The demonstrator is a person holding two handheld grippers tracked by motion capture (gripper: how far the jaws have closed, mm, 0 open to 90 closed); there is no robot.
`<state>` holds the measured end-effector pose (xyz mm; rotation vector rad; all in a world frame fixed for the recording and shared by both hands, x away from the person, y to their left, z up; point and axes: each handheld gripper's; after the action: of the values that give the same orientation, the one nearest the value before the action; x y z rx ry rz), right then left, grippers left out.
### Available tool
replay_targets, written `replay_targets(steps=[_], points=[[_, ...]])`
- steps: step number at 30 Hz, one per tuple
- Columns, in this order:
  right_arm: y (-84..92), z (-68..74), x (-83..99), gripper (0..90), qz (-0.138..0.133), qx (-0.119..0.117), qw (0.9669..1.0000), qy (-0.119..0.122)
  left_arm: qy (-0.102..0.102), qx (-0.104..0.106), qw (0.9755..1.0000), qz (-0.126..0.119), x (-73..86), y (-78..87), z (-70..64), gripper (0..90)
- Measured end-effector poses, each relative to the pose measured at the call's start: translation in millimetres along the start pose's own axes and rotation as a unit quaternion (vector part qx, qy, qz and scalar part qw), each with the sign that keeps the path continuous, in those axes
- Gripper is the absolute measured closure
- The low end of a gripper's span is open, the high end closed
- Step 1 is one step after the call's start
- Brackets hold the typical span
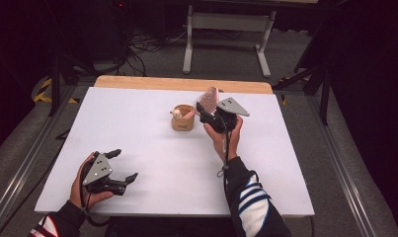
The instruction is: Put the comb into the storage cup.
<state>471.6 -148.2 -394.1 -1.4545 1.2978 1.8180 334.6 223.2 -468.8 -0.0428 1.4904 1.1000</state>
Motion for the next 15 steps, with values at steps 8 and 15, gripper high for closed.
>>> replay_targets(steps=[8, 15], points=[[0.8, 0.7, -0.9, 41.9, 0.007, -0.002, 1.0, 0.003, 0.002, 0.0, 1.0, -0.002, -0.2, -0.2, -1.3, 7.5], [1.1, 3.9, -3.2, 38.9, 0.016, 0.002, 0.9997, 0.019, 0.003, 0.002, 1.0, -0.001, 0.3, -0.4, -0.8, 7.6]])
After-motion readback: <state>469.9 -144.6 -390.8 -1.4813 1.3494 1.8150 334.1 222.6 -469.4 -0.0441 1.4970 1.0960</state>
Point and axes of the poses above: each handheld gripper's, and its own axes: y roughly backward along the jaws, x roughly out of its underside, z roughly to its left, and after that the axes turned 12 degrees about z, right-handed
